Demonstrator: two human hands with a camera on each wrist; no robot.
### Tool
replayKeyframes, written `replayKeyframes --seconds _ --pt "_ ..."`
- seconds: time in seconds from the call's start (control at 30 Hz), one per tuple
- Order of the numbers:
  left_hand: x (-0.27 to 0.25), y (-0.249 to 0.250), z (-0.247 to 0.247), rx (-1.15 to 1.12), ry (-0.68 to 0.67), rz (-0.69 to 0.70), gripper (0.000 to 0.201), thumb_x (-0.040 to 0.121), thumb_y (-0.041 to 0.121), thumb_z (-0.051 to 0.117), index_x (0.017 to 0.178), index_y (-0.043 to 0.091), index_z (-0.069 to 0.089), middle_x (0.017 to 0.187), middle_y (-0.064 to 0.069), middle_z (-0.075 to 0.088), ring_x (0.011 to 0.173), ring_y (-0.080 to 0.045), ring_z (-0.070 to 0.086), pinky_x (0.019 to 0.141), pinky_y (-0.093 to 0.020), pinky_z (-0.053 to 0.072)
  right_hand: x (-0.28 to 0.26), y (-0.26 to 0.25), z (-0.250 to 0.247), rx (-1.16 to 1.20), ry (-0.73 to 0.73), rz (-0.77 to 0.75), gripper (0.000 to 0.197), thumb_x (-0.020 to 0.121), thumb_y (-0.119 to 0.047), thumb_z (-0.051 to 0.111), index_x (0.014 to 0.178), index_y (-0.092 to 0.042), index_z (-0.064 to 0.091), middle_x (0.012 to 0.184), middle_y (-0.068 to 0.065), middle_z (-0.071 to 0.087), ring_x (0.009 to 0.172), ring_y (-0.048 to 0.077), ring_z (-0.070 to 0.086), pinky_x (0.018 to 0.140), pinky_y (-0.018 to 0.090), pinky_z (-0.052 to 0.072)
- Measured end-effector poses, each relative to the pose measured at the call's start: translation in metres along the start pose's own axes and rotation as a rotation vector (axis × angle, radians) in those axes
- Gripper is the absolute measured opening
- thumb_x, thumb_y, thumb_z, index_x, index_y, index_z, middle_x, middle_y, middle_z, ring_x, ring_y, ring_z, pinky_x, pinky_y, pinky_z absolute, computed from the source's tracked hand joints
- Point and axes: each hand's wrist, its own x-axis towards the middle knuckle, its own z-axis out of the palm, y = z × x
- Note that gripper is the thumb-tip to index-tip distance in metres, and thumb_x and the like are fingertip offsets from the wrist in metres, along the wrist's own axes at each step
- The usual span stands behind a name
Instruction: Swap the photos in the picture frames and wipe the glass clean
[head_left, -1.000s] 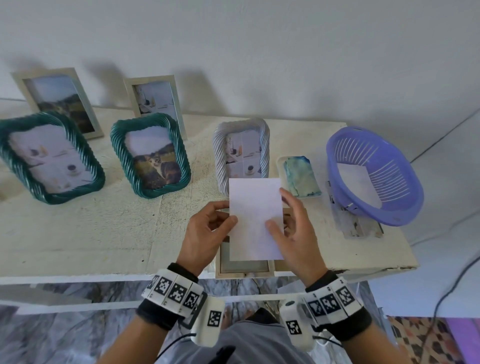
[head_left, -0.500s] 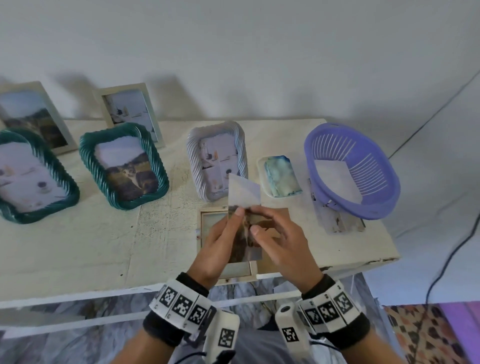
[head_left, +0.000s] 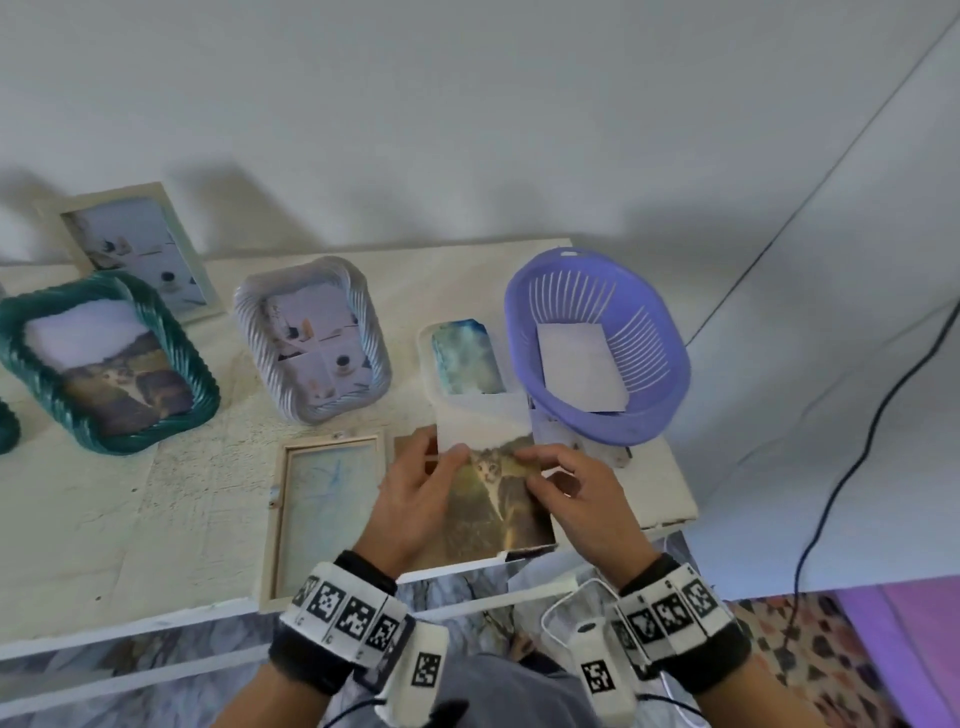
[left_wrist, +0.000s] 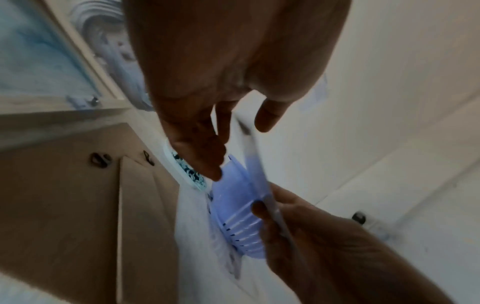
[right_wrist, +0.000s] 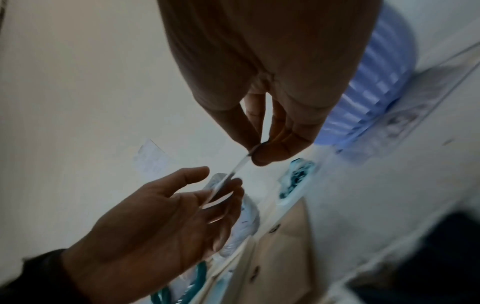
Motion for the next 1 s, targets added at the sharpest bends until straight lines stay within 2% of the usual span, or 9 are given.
replayKeyframes --seconds 0.07,0.17,0.33,0.4,0.5,0.63,0.8,0.9,1.0 --pt "0.013 0.001 0.008 0.217 0.056 0.051 0.037 0.092 0.035 0.064 0.127 0.030 0.053 0.118 0.003 0.060 0.109 -0.016 0.059 0.098 -0.036 0.048 -0.001 0.013 -0.024 0.004 -0.031 0.048 0.021 0.093 -0.003 0.060 0.102 -0.018 0.072 0.096 -0.007 0.071 0.072 0.013 0.065 0.069 0.029 0.055" --pt "0.030 0.013 0.025 0.411 0.077 0.234 0.045 0.087 0.033 0.065 0.130 0.026 0.056 0.125 0.001 0.049 0.115 -0.016 0.053 0.095 -0.041 0.050 -0.003 0.030 -0.054 -0.025 -0.088 0.101 0.024 0.091 -0.003 0.063 0.097 -0.023 0.073 0.087 -0.014 0.072 0.066 0.003 0.062 0.066 0.019 0.048" --pt "0.056 0.032 0.061 0.726 -0.113 0.352 0.052 0.084 0.025 0.073 0.132 0.033 0.054 0.151 -0.007 0.029 0.140 -0.029 0.030 0.108 -0.045 0.037 -0.002 0.054 -0.093 -0.116 -0.119 0.141 0.021 0.092 -0.009 0.064 0.099 -0.025 0.075 0.094 -0.003 0.073 0.077 0.025 0.065 0.071 0.035 0.052" --pt "0.063 0.035 0.073 0.827 -0.139 0.348 0.054 0.083 0.031 0.075 0.133 0.034 0.054 0.157 -0.007 0.020 0.144 -0.032 0.022 0.111 -0.046 0.031 -0.003 0.060 -0.106 -0.109 -0.119 0.141 0.024 0.092 -0.007 0.062 0.102 -0.025 0.075 0.096 -0.005 0.073 0.082 0.022 0.066 0.077 0.035 0.053" --pt "0.068 0.037 0.078 0.900 -0.126 0.386 0.043 0.084 0.036 0.076 0.123 0.029 0.060 0.157 -0.011 0.024 0.143 -0.035 0.024 0.111 -0.047 0.032 -0.005 0.066 -0.116 -0.104 -0.127 0.140 0.032 0.093 -0.002 0.056 0.105 -0.026 0.073 0.068 -0.010 0.066 0.056 0.026 0.047 0.056 0.037 0.037" --pt "0.072 0.041 0.081 0.932 -0.140 0.480 0.037 0.089 0.040 0.068 0.121 0.023 0.061 0.154 -0.019 0.032 0.141 -0.037 0.034 0.108 -0.049 0.038 -0.004 0.071 -0.133 -0.164 -0.164 0.134 0.036 0.091 0.002 0.051 0.113 -0.022 0.068 0.044 -0.016 0.043 0.049 0.014 0.030 0.056 0.030 0.027" --pt "0.080 0.060 0.079 0.866 -0.138 0.454 0.049 0.088 0.055 0.051 0.126 0.025 0.056 0.154 -0.015 0.035 0.148 -0.025 0.024 0.111 -0.041 0.032 0.016 0.069 -0.145 -0.347 -0.131 0.071 0.033 0.093 -0.006 0.056 0.121 -0.021 0.066 0.090 -0.020 0.055 0.074 0.003 0.057 0.075 0.018 0.044" --pt "0.086 0.064 0.076 0.840 -0.153 0.449 0.054 0.085 0.062 0.046 0.125 0.027 0.055 0.153 -0.014 0.038 0.149 -0.021 0.022 0.112 -0.042 0.032 0.036 0.065 -0.143 -0.507 -0.115 0.022 0.029 0.092 -0.010 0.055 0.117 -0.018 0.067 0.098 -0.002 0.065 0.072 0.001 0.053 0.075 0.021 0.041" --pt "0.092 0.065 0.074 0.821 -0.155 0.465 0.052 0.088 0.064 0.047 0.124 0.027 0.056 0.150 -0.012 0.044 0.149 -0.019 0.023 0.113 -0.044 0.033 0.054 0.062 -0.137 -0.672 -0.110 -0.015 0.027 0.093 -0.018 0.054 0.117 -0.022 0.065 0.113 0.000 0.068 0.096 0.013 0.062 0.086 0.030 0.049"
